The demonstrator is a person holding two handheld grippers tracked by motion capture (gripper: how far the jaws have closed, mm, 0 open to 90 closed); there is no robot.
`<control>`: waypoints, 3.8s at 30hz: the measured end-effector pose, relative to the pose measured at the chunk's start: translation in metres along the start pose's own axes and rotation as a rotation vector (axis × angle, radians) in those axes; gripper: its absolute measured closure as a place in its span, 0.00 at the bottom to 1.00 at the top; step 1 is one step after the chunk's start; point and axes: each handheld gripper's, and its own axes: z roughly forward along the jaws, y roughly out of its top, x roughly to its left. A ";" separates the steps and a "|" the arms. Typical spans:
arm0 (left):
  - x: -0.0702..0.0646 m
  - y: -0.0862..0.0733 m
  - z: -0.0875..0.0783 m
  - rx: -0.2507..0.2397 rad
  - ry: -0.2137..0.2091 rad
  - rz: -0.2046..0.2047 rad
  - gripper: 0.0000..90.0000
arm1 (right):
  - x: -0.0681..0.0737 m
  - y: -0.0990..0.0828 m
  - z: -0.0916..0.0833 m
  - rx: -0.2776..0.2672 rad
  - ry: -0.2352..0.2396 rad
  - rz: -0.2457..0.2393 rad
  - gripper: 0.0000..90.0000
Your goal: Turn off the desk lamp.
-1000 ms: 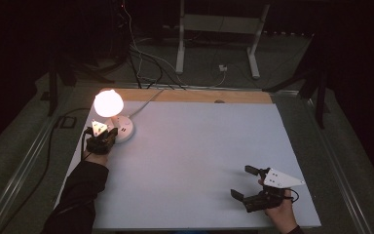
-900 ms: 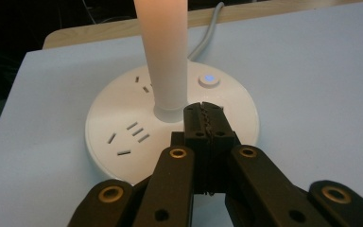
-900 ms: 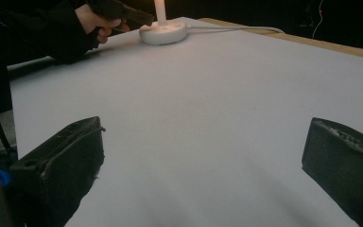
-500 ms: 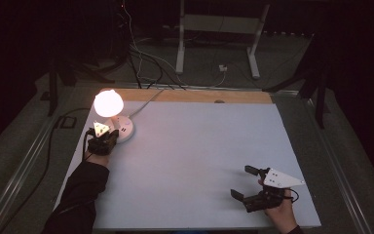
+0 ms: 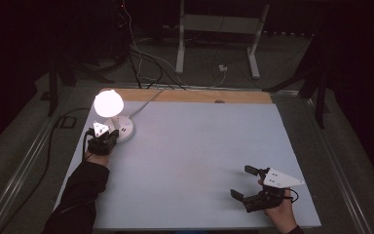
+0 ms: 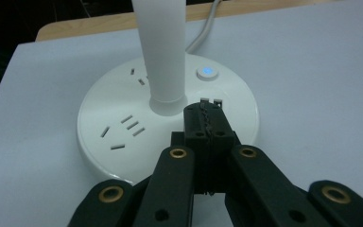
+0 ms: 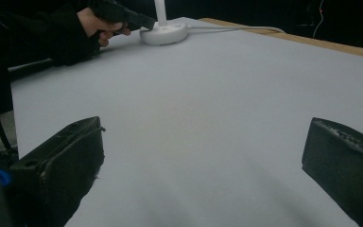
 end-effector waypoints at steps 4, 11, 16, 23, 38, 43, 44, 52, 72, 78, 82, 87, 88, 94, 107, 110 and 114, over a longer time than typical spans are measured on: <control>0.000 0.009 -0.009 -0.045 -0.006 -0.002 1.00 | -0.001 0.000 -0.001 -0.004 -0.002 0.002 0.00; -0.001 0.012 -0.015 -0.070 0.002 0.003 1.00 | 0.000 0.000 -0.001 -0.003 -0.001 -0.003 0.00; 0.000 0.011 -0.013 -0.064 0.001 0.002 1.00 | 0.000 0.000 -0.001 -0.003 -0.002 -0.002 0.00; 0.001 0.009 -0.011 -0.057 -0.005 -0.001 1.00 | 0.000 0.000 -0.001 -0.001 -0.001 -0.003 0.00; 0.000 0.001 -0.003 -0.015 -0.005 0.011 1.00 | 0.000 0.000 -0.001 -0.001 -0.001 -0.005 0.00; 0.000 -0.001 0.000 -0.003 -0.009 0.014 1.00 | 0.000 0.000 -0.001 0.001 -0.001 -0.003 0.00; 0.000 -0.001 0.000 -0.003 -0.007 0.013 1.00 | 0.000 0.000 -0.001 0.001 -0.001 -0.003 0.00; -0.001 -0.001 0.001 0.002 0.003 0.026 1.00 | 0.000 0.000 0.000 0.004 0.000 -0.001 0.00; 0.002 0.016 -0.027 -0.053 -0.028 -0.046 0.79 | 0.000 0.000 -0.001 0.001 -0.001 0.005 0.00; 0.000 0.018 -0.036 -0.050 -0.042 -0.057 0.61 | -0.001 0.000 -0.001 -0.002 -0.003 0.005 0.00; -0.005 0.018 -0.041 -0.035 -0.058 -0.045 0.47 | -0.001 0.000 -0.002 -0.002 -0.004 0.005 0.00; -0.010 0.019 -0.046 -0.017 -0.100 -0.053 0.27 | -0.001 0.000 -0.002 -0.003 -0.005 0.004 0.00; -0.010 0.019 -0.047 -0.015 -0.105 -0.055 0.22 | -0.001 0.000 -0.002 -0.003 -0.005 0.004 0.00; -0.014 0.019 -0.061 -0.031 -0.208 -0.058 0.02 | -0.001 0.000 -0.002 -0.003 -0.005 0.006 0.00; -0.040 0.001 -0.082 0.006 -0.331 0.030 0.00 | -0.001 0.000 -0.002 -0.002 -0.003 0.006 0.00; -0.048 -0.005 -0.085 0.024 -0.358 0.058 0.00 | -0.001 0.000 -0.002 -0.003 -0.004 0.006 0.00; -0.057 -0.014 -0.088 0.032 -0.386 0.081 0.01 | 0.000 0.000 -0.001 -0.001 -0.004 0.004 0.00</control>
